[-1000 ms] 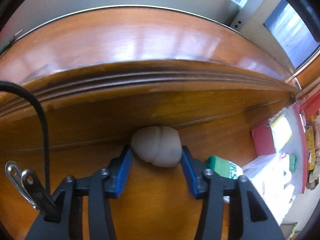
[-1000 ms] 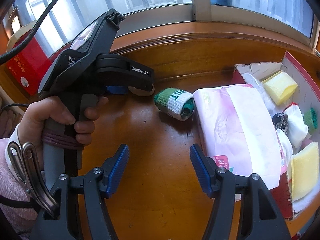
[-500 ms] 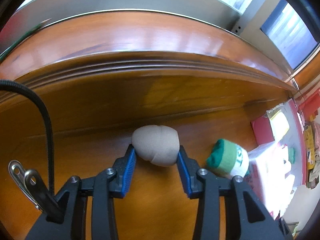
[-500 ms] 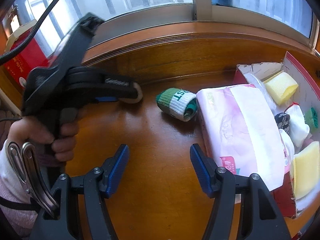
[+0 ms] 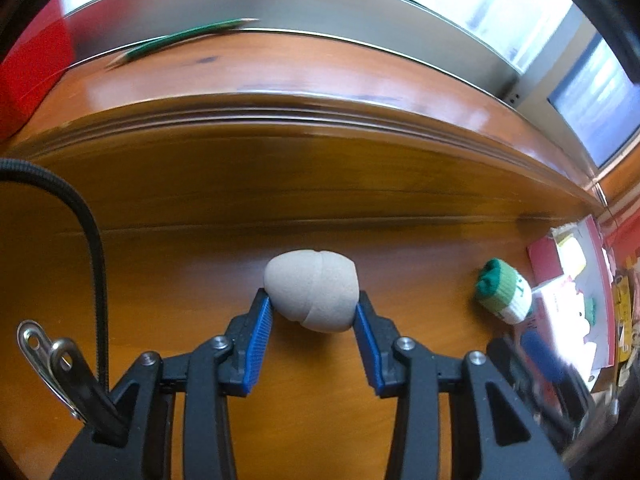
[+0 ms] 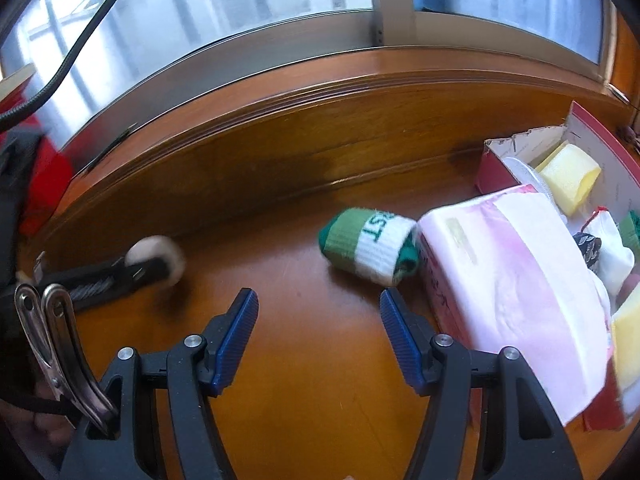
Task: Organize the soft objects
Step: 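Close the left gripper on the beige egg sponge while the right gripper grasps the 'FIRST' wristband, then lift and carry the egg sponge in the left gripper while the right gripper carries the wristband toward the box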
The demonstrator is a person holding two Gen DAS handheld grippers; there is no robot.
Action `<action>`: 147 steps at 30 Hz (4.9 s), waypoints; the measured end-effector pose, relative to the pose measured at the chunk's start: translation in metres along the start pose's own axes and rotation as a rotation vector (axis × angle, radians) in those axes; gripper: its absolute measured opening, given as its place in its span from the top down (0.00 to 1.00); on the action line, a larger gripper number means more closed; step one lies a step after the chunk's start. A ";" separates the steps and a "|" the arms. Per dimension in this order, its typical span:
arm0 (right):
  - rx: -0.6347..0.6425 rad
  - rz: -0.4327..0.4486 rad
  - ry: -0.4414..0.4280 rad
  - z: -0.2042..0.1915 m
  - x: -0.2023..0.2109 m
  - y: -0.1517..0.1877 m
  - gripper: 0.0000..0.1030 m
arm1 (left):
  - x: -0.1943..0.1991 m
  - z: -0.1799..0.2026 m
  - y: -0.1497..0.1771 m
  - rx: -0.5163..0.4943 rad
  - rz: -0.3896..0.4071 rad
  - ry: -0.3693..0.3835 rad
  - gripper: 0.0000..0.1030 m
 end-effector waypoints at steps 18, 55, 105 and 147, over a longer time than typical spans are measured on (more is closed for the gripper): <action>-0.112 0.101 0.288 0.011 -0.037 -0.031 0.27 | 0.007 -0.037 0.005 0.022 0.028 0.023 0.59; -0.022 0.126 0.093 -0.012 -0.032 -0.033 0.74 | 0.015 -0.037 0.009 0.029 0.046 0.027 0.59; -0.066 0.234 0.020 0.043 0.119 0.018 0.74 | 0.100 0.089 0.074 -0.243 0.074 0.102 0.59; -0.228 0.249 0.166 0.182 0.184 0.067 0.74 | 0.094 0.257 0.170 -0.573 -0.069 0.237 0.59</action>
Point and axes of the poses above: each gripper's, at about its wrist camera, not at the fingertips, and x roughly against the way its jaws point, z to its right, y to its underside, the point moved 10 cm from there along -x, roughly the way its jaws point, and after that the axes turned 1 degree about -z, right-handed, at the moved point
